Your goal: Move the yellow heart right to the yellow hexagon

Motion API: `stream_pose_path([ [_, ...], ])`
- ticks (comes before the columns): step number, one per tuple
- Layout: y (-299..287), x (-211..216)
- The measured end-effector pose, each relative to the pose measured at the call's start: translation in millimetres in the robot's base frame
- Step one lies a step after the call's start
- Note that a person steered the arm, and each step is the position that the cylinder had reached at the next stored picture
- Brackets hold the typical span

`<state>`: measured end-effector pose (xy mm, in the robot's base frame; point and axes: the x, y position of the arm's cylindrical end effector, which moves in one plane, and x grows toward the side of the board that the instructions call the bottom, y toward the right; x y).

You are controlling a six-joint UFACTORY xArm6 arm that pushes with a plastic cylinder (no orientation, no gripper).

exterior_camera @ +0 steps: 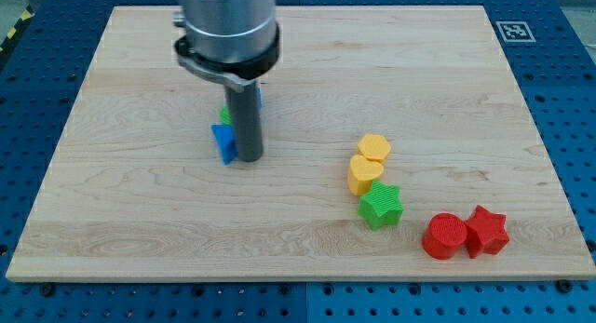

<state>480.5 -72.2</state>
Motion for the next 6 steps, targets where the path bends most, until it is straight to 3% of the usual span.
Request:
stream_pose_path([
  [2,47,55],
  [6,194,46],
])
